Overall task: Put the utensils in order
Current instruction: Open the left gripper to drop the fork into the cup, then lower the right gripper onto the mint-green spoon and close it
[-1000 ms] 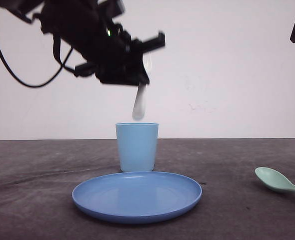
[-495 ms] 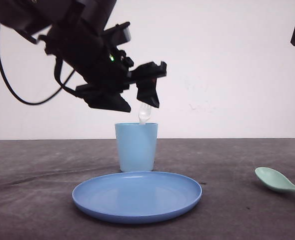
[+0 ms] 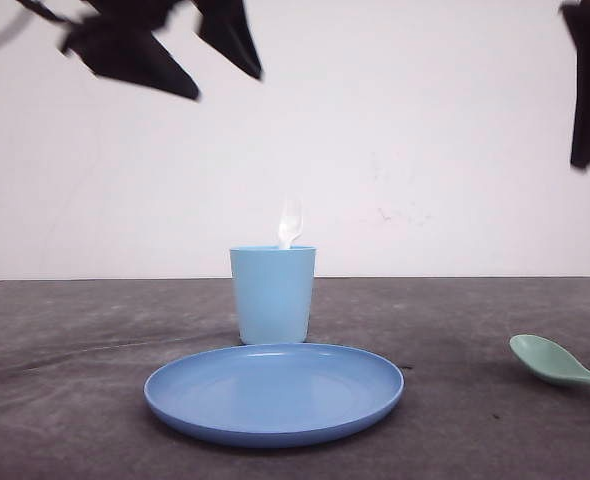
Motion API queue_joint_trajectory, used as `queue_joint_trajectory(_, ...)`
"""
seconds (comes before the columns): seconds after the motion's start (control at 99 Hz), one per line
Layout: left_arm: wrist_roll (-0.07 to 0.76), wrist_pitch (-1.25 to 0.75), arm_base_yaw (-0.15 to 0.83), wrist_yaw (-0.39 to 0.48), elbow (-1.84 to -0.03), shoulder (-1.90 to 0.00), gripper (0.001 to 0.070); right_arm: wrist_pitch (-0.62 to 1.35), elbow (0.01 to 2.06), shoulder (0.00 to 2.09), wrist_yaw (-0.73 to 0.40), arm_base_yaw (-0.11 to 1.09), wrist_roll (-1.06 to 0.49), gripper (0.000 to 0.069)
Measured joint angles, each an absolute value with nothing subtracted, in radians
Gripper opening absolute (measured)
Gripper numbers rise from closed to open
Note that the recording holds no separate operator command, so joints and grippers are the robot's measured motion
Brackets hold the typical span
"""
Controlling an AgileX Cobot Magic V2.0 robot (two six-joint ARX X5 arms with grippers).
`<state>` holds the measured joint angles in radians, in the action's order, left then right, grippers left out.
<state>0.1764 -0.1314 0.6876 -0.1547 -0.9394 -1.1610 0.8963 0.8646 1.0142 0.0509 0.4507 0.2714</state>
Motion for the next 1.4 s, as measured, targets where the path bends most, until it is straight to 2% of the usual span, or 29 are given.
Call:
queue_joint_trajectory(0.091,0.186,-0.22,0.688,-0.154,-0.939,-1.087,0.0422,0.852,0.829,1.06,0.027,0.487,0.3,0.0405)
queue_joint_trajectory(0.273,0.205,-0.36,0.688,-0.155,-0.939,-0.988,0.0422,0.776,0.747,1.156,-0.003,0.513,0.351,0.0346)
queue_joint_trajectory(0.748,0.224,-0.513,0.688,-0.155,-0.939,-0.891,0.0422,0.673,0.704,1.289,-0.024,0.537,0.407,0.0325)
queue_joint_trajectory(0.93,0.225,-0.533,0.688,-0.155,-0.939,-0.891,0.0422,0.637,0.704,1.314,-0.031,0.562,0.415,0.0253)
queue_joint_trajectory(1.192,0.225,-0.57,0.688,-0.155,-0.939,-0.891,0.0422,0.629,0.703,1.361,-0.068,0.573,0.425,0.023)
queue_joint_trajectory(1.405,0.224,-0.572,0.688,-0.154,-0.939,-0.891,0.0422,0.616,0.703,1.362,-0.076,0.573,0.428,0.0118)
